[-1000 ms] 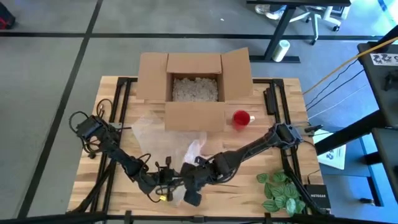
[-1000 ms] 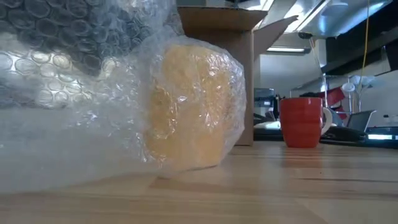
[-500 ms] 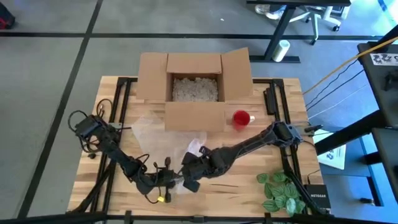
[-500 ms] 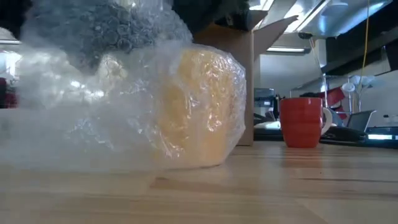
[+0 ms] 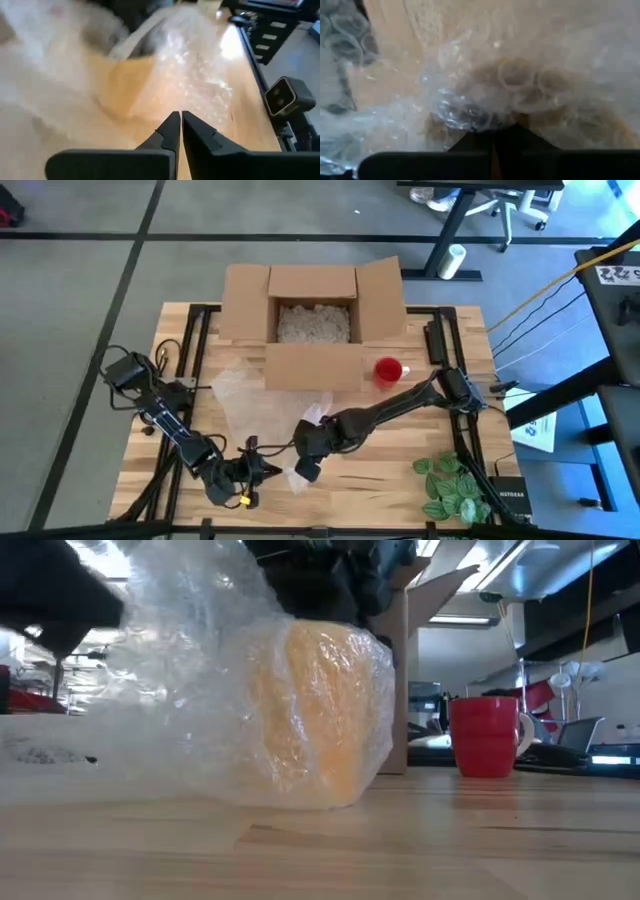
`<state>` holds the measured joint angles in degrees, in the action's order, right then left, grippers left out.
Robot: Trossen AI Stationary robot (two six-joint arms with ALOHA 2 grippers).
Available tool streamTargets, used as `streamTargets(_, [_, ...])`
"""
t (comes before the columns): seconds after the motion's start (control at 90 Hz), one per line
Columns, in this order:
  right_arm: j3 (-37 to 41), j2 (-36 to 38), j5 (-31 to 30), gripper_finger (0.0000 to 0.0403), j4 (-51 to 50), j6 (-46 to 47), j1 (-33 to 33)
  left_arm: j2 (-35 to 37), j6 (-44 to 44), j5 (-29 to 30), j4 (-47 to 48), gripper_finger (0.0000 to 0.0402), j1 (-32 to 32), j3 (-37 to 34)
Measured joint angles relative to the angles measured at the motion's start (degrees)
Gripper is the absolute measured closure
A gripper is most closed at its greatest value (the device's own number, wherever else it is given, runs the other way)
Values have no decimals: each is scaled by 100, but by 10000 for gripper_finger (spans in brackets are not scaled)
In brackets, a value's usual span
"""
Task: Wrap mug
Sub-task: Wrap the yellow mug using the bubble wrap
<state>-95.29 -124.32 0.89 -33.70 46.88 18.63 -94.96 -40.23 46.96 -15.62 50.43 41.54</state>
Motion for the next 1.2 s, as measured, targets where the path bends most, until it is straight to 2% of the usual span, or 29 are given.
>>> streamTargets(0.267, [9, -28, 59, 403, 407, 38, -107, -270, 221, -201, -514, 402, -218, 0])
streamTargets(0.389, [12, -32, 128, 403, 430, 67, -145, -332, 831, -240, -1145, 402, -307, 2])
streamTargets(0.556, [15, -34, 181, 403, 709, 48, -144, -332, 1558, 60, -1602, 402, -483, 2])
streamTargets(0.7, [17, -34, 184, 403, 700, 48, -142, -342, 1965, 78, -1879, 402, -675, 1])
streamTargets(0.933, [20, -32, 224, 403, 685, 48, -139, -343, 2081, 85, -1852, 402, -904, 0])
streamTargets(1.078, [20, -34, 366, 403, 691, 50, -93, -338, 1760, 62, -1483, 401, -1081, 6])
streamTargets(1.2, [0, -3, 382, 403, 625, 92, -31, -322, 1613, -181, -1319, 401, -1205, 16])
